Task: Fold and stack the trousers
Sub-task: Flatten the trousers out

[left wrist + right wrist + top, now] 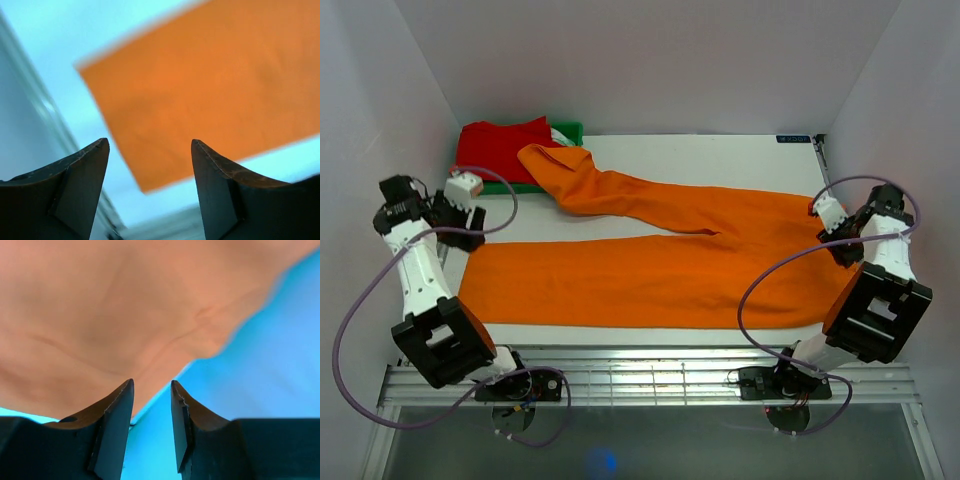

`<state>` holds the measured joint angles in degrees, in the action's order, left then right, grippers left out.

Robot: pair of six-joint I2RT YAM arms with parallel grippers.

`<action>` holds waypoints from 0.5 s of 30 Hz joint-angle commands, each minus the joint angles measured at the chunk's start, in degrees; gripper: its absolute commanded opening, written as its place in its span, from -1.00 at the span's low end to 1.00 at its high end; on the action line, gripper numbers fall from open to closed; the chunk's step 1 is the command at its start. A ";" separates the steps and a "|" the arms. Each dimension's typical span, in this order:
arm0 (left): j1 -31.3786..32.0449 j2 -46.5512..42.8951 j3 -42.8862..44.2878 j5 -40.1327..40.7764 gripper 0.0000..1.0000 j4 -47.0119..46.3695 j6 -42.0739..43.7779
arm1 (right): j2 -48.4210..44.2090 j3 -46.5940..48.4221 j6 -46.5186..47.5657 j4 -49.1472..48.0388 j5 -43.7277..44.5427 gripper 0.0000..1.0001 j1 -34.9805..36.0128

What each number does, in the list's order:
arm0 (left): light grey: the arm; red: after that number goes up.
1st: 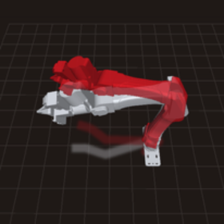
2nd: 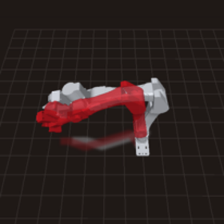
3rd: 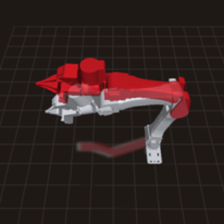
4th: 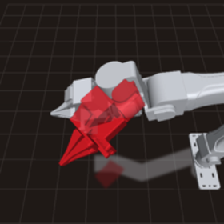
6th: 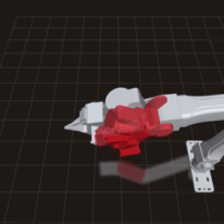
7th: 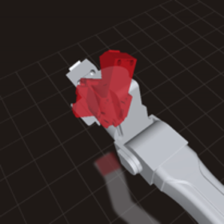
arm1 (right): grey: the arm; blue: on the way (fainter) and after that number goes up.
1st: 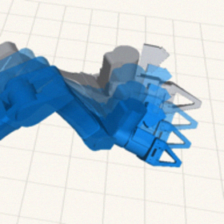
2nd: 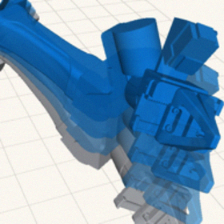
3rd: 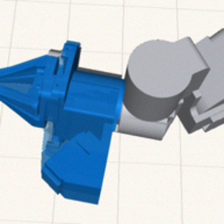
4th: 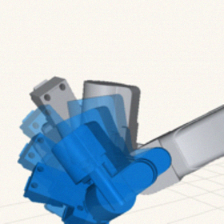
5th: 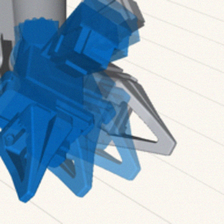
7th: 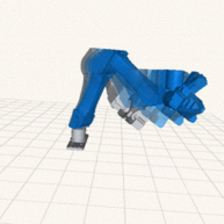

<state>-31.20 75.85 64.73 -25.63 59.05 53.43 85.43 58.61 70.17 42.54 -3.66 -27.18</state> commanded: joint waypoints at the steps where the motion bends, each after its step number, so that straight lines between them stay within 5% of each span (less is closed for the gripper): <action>1: 3.50 6.47 16.18 -15.76 0.55 -2.70 -8.68 | 1.32 12.02 -5.73 5.87 -10.48 -0.14 0.72; 7: 14.83 28.79 41.94 -15.43 0.55 -10.94 -15.71 | 5.27 17.85 -12.41 5.97 -11.28 0.09 2.48; 11: 16.87 45.49 61.44 -14.97 0.54 -12.20 -21.07 | 5.89 17.51 -15.15 5.54 -11.19 0.30 2.48; 12: 17.05 48.39 65.05 -15.07 0.54 -12.64 -21.87 | 5.28 16.81 -15.41 5.18 -11.11 0.57 2.48; 15: 17.75 55.10 71.06 -15.68 0.55 -17.02 -22.23 | 3.88 14.17 -15.15 3.52 -10.23 0.75 2.57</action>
<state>-13.04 129.97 131.37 -39.16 44.69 34.52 91.37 74.28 57.06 46.37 -13.26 -24.64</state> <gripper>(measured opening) 0.775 0.860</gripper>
